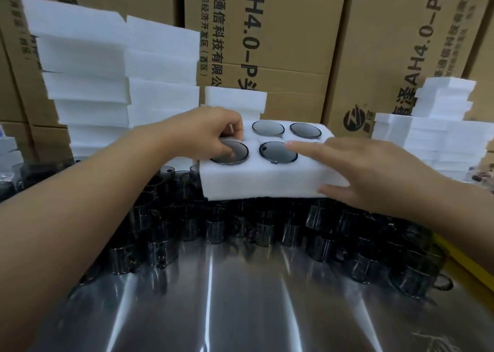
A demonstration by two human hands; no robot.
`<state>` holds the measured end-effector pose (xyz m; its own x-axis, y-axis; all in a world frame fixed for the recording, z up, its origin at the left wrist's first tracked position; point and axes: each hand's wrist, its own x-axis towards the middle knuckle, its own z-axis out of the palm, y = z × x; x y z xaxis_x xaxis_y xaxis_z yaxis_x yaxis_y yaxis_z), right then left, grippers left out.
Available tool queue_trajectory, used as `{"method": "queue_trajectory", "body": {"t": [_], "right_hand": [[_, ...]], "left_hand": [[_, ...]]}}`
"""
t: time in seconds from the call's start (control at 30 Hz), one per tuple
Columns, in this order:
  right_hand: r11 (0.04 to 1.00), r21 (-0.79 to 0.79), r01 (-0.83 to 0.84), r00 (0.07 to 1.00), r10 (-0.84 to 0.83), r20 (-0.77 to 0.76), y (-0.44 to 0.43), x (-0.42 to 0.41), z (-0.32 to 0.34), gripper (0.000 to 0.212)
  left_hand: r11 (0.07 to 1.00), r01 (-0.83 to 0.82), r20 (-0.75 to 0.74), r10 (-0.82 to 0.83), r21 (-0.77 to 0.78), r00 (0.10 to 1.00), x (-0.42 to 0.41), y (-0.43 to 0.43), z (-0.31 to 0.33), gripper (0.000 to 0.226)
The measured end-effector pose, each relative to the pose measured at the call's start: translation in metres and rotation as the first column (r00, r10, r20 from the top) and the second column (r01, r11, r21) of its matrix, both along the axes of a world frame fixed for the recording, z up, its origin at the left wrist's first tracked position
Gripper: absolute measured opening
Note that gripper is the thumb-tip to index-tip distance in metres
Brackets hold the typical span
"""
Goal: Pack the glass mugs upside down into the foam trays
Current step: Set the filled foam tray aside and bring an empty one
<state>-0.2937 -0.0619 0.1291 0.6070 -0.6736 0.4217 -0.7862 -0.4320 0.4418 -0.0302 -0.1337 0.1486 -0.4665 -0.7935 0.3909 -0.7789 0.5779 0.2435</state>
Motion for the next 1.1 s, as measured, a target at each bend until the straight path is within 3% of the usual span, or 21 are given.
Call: {"method": "queue_trajectory", "body": {"t": [0.1,0.23,0.37,0.47,0.53,0.63,0.87,1.1], "right_hand": [[0.993,0.086,0.079,0.995,-0.083,0.055,-0.013,0.0,0.001,0.073],[0.983,0.178,0.052,0.98,-0.084,0.179,-0.034,-0.007,0.014,0.045],[0.978,0.145,0.151,0.941,-0.187,0.282,-0.063,-0.039,0.054,0.039],[0.942,0.196,0.273,0.924,-0.314,0.217,-0.094,-0.057,0.075,0.044],[0.91,0.194,0.366,0.909,-0.394,0.134,-0.126,-0.061,0.078,0.048],[0.834,0.216,0.507,0.855,-0.519,0.001,-0.182,-0.063,0.066,0.057],[0.68,0.473,0.56,0.766,-0.643,0.017,-0.295,-0.06,-0.004,0.057],[0.788,0.412,0.457,0.821,-0.552,0.146,-0.346,-0.042,-0.04,0.05]], "left_hand": [[1.0,-0.012,0.018,0.012,-0.011,1.0,-0.014,-0.01,0.004,0.022],[0.997,-0.014,-0.012,0.013,-0.076,1.0,-0.033,-0.022,0.012,0.02],[0.973,0.032,-0.322,-0.107,-0.228,0.941,-0.031,-0.027,0.025,0.039],[0.992,0.029,-0.467,-0.081,-0.119,0.881,-0.01,-0.038,0.014,0.045],[0.997,-0.05,-0.312,0.03,-0.058,0.949,-0.004,-0.056,0.002,0.051],[0.98,-0.156,-0.029,0.153,-0.125,0.988,-0.01,-0.093,0.001,0.058],[0.933,-0.185,0.014,0.198,-0.308,0.98,-0.026,-0.161,0.045,0.064],[0.903,-0.274,0.168,0.342,-0.331,0.925,-0.032,-0.187,0.042,0.062]]}}
